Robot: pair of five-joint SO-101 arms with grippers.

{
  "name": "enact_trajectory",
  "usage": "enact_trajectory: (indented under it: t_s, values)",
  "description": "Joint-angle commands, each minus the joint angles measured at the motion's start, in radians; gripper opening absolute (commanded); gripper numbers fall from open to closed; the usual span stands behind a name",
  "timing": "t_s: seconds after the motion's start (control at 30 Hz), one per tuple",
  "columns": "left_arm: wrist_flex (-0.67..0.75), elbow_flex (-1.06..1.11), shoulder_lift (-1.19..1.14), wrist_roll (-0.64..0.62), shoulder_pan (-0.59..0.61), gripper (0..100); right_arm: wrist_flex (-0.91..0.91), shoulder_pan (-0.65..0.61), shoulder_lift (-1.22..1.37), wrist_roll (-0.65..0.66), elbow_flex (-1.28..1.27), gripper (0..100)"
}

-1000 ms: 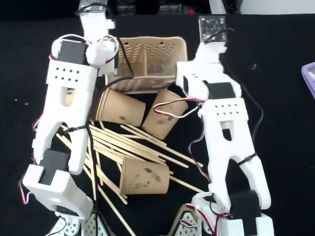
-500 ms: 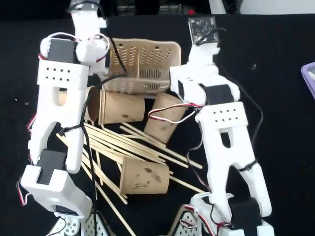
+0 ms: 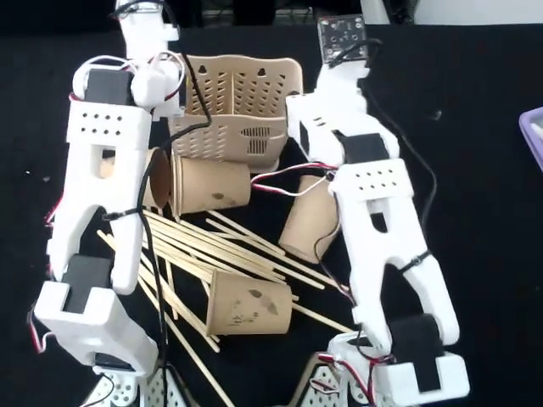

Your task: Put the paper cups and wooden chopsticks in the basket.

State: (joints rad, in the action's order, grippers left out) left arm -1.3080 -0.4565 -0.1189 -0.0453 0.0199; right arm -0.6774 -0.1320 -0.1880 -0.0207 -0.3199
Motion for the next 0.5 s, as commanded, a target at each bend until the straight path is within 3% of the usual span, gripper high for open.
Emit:
enact_trajectory:
  t_s: [0.0, 0.27, 0.47]
  values:
    - [0.083, 0.074, 0.02, 0.009, 0.065, 3, 0.017, 0.014, 0.002, 0.012, 0.027, 1.1]
    - [0.097, 0.119, 0.025, 0.012, 0.067, 4, -0.028, -0.003, -0.047, 0.012, 0.03, 1.1]
    - [0.009, 0.091, 0.025, 0.009, 0.067, 22, -0.049, -0.014, -0.047, 0.012, 0.028, 2.1]
